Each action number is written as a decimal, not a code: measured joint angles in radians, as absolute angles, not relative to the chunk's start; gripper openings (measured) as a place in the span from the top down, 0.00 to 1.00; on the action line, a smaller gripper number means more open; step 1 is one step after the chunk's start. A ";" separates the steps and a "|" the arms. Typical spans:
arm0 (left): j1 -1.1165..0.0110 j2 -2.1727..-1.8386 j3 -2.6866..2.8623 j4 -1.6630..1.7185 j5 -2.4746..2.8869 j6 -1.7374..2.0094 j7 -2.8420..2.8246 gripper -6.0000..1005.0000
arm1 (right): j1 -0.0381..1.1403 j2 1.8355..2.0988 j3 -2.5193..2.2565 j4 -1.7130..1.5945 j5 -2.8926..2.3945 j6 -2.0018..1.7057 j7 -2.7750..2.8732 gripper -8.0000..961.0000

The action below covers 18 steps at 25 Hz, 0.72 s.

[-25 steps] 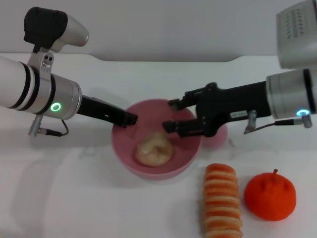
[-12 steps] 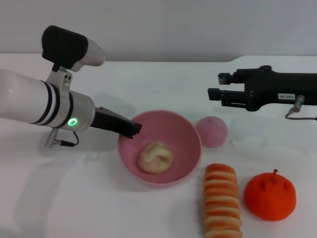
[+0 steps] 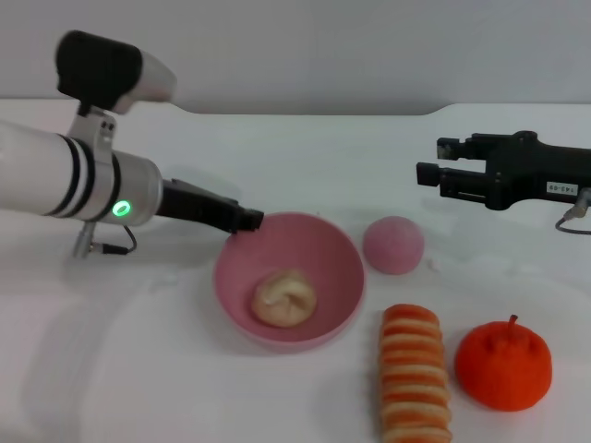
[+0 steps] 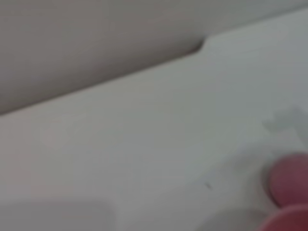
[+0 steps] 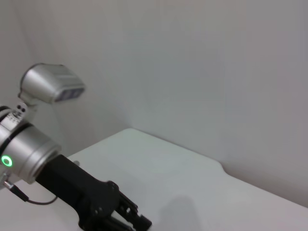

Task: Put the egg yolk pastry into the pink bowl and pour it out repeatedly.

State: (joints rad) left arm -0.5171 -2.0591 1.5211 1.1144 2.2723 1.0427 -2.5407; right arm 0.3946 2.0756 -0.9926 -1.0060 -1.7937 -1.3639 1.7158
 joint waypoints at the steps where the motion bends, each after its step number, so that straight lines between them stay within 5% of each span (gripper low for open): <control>1: -0.514 -2.059 1.486 1.121 2.270 1.042 -2.539 0.76 | 0.394 2.075 -0.987 -1.002 -1.794 -1.364 1.716 0.41; 15: -0.424 -2.056 1.049 1.124 1.816 1.179 -2.233 0.40 | 0.353 2.071 -0.858 -0.880 -1.573 -1.362 1.623 0.41; 18: -0.379 -2.055 0.925 1.035 1.550 1.250 -2.048 0.40 | 0.334 2.071 -0.812 -0.784 -1.442 -1.369 1.546 0.41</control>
State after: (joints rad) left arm -0.3789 -2.0554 0.9253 1.0352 1.5496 1.2498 -2.0480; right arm 0.3345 2.0709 -0.8121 -0.7840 -1.4420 -1.3689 1.5464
